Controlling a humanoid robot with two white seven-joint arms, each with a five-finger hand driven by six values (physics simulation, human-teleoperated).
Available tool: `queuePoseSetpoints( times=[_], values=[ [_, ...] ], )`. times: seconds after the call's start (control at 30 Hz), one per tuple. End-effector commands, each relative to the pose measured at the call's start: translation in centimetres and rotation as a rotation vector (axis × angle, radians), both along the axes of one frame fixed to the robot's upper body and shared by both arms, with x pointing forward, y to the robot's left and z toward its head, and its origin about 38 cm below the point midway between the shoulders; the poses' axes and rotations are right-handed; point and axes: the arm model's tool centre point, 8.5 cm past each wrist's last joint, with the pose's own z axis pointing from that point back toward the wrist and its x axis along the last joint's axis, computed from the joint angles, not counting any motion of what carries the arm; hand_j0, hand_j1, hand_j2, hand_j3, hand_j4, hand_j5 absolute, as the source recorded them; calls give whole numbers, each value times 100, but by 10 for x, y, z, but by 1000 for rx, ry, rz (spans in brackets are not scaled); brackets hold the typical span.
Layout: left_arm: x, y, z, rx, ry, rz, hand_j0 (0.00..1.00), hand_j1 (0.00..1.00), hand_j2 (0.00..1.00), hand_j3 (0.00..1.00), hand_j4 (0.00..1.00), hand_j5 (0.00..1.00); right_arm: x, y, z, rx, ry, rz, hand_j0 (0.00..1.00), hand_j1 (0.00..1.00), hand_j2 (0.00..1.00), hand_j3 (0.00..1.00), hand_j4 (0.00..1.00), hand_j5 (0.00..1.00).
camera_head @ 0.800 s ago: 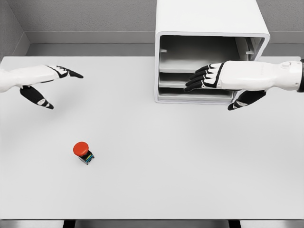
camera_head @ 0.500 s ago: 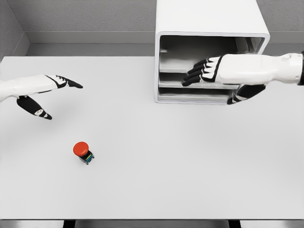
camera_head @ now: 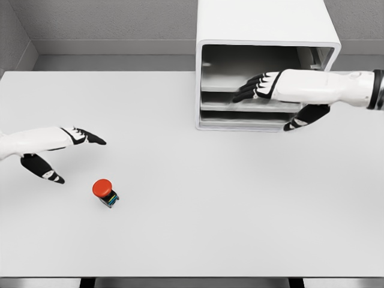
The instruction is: Slide open multi-storey tabletop storage cabinets and put open load switch and slide close multi-storey tabletop storage cabinets
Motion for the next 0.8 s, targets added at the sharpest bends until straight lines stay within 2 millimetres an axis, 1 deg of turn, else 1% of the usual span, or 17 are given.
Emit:
queuePoseSetpoints(
  times=[0.0,0.07,0.1,0.13,0.23,0.27,0.33,0.4,0.5,0.57,0.6,0.67,0.77],
  values=[
    [0,-3,1,-12,0,-4,100,100,100,100,100,100,9,-3,-3,13,11,-28,100,100,100,100,100,100],
    [-2,-10,-3,-23,11,-21,100,100,100,100,100,100,17,2,-8,19,20,-31,100,100,100,100,100,100],
    [-3,-12,-3,-24,11,-26,100,100,100,100,100,100,21,1,-10,20,23,-41,100,100,100,100,100,100],
    [-8,-16,-1,-30,14,-43,100,100,100,100,100,100,25,0,-12,21,30,-52,100,100,100,100,100,100],
    [-11,-27,-3,-33,19,-78,100,100,100,100,100,100,35,-1,-18,29,44,-77,100,100,100,100,100,100],
    [-14,-28,-2,-36,20,-85,100,100,100,100,100,100,38,-3,-20,31,50,-88,100,100,100,100,100,100],
    [-19,-28,-8,-35,37,-87,100,100,100,100,100,100,39,-4,-21,32,50,-93,100,100,100,100,100,100],
    [-20,-29,-8,-35,39,-90,100,100,100,100,100,100,43,-10,-24,31,58,-117,100,100,100,100,100,100],
    [-24,-35,-9,-21,30,-123,100,100,100,100,100,100,48,-4,-30,16,57,-114,100,100,100,100,100,100],
    [-27,-42,-8,-28,34,-146,100,100,100,100,100,100,50,-4,-29,-3,39,-116,100,100,100,100,100,100],
    [-31,-44,-12,-26,41,-157,100,100,100,100,100,100,51,-5,-27,-12,23,-121,100,100,100,100,100,100],
    [-31,-48,-13,-24,39,-170,100,100,100,100,100,100,57,-5,-27,-18,12,-135,100,100,100,100,100,100],
    [-31,-48,-14,-11,32,-176,100,100,100,100,100,100,65,-12,-32,-19,23,-171,100,100,100,100,100,100]
  ],
)
